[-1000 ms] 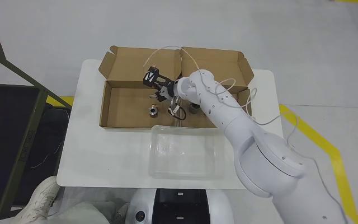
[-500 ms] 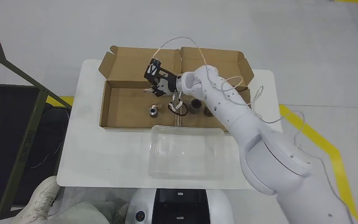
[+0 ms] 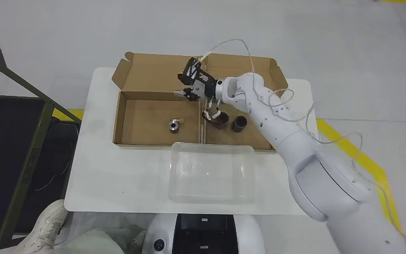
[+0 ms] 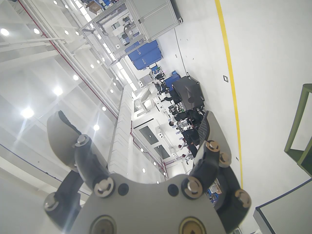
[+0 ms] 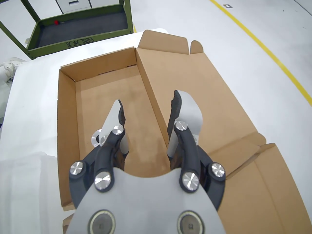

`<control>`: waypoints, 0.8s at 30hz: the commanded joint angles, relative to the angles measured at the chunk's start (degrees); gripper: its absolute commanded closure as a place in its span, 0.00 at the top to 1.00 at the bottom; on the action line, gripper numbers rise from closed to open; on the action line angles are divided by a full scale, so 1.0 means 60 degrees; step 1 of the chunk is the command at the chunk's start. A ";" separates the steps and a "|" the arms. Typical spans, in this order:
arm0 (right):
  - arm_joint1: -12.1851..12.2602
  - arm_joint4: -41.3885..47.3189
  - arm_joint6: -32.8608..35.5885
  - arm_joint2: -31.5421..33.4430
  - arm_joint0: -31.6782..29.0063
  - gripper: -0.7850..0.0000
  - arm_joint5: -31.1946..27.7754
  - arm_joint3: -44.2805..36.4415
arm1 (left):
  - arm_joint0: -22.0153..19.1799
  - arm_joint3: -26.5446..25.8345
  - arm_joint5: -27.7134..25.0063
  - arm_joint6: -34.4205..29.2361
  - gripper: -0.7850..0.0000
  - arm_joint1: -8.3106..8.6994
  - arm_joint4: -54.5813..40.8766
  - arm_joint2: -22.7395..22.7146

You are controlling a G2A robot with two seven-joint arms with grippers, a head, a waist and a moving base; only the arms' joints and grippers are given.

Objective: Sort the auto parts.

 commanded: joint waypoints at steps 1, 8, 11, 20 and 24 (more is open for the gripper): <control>0.0250 -0.0170 0.0001 0.0231 -0.0219 0.64 0.0118 -0.0495 | 0.0000 0.0000 0.0000 0.0000 1.00 0.0000 0.0000 0.0000; 0.1339 -0.0950 0.0493 0.1577 -0.1706 0.97 0.0612 -0.3134 | 0.0000 0.0000 0.0000 0.0000 1.00 0.0000 0.0000 0.0000; 0.1864 -0.1206 0.1052 0.2521 -0.2715 1.00 0.0714 -0.4648 | 0.0000 0.0000 0.0000 0.0000 1.00 0.0000 0.0000 0.0000; 0.2873 -0.1399 0.3055 0.5146 -0.5941 1.00 0.0933 -0.9164 | 0.0000 0.0000 0.0000 0.0000 1.00 0.0000 0.0000 0.0000; 0.3130 -0.1624 0.3219 0.6058 -0.7061 1.00 0.0908 -1.0445 | 0.0000 0.0000 0.0000 0.0000 1.00 0.0000 0.0000 0.0000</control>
